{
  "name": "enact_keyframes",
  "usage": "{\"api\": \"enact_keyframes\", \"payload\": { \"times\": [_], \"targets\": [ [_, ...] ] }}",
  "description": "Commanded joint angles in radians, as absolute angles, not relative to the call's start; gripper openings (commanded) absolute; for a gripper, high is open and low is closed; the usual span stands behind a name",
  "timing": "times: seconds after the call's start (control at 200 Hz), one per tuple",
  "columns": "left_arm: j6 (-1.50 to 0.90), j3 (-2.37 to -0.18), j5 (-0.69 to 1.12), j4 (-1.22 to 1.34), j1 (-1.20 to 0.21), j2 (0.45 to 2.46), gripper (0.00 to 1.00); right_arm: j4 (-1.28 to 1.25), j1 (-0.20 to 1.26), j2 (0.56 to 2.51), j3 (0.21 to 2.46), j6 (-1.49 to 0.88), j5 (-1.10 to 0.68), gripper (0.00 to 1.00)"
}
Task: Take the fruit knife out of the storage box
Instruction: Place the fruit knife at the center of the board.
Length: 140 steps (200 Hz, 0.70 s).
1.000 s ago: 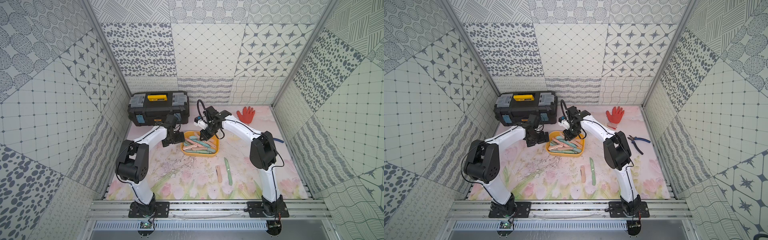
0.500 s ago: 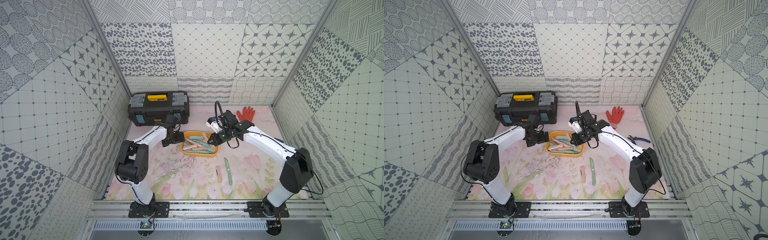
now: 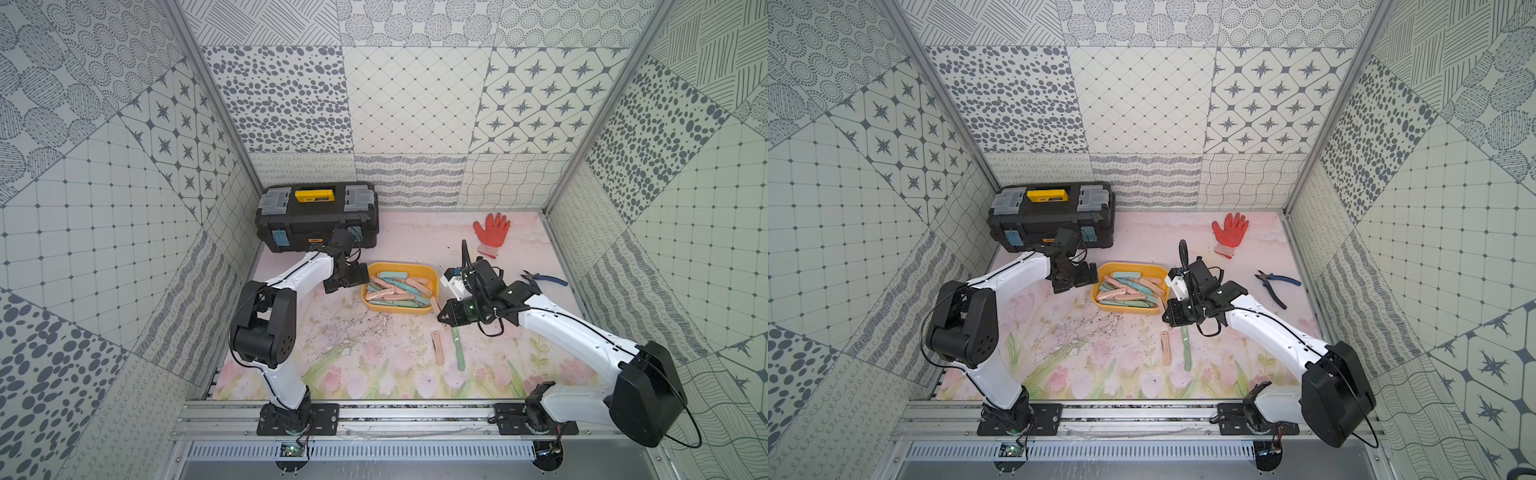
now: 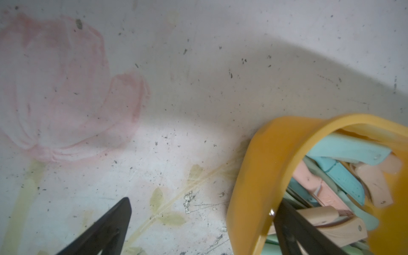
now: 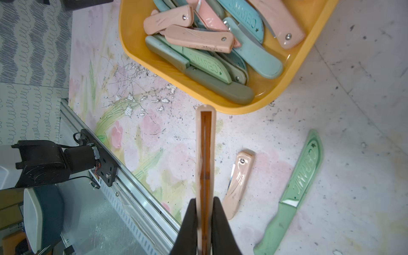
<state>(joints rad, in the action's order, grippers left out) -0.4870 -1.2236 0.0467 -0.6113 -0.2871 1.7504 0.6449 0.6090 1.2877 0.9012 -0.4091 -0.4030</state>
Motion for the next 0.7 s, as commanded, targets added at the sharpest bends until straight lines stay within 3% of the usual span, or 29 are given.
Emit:
{"api": "enact_keyframes", "payload": {
  "times": [0.0, 0.695],
  "targets": [
    [-0.491, -1.221, 0.037, -0.627, -0.287, 1.749, 0.98, 0.592, 0.605, 1.247, 0.848, -0.493, -0.410, 0.10],
    [-0.489, -1.221, 0.037, -0.626, -0.288, 1.747, 0.98, 0.413, 0.606, 1.329, 0.605, -0.677, -0.432, 0.11]
  ]
}}
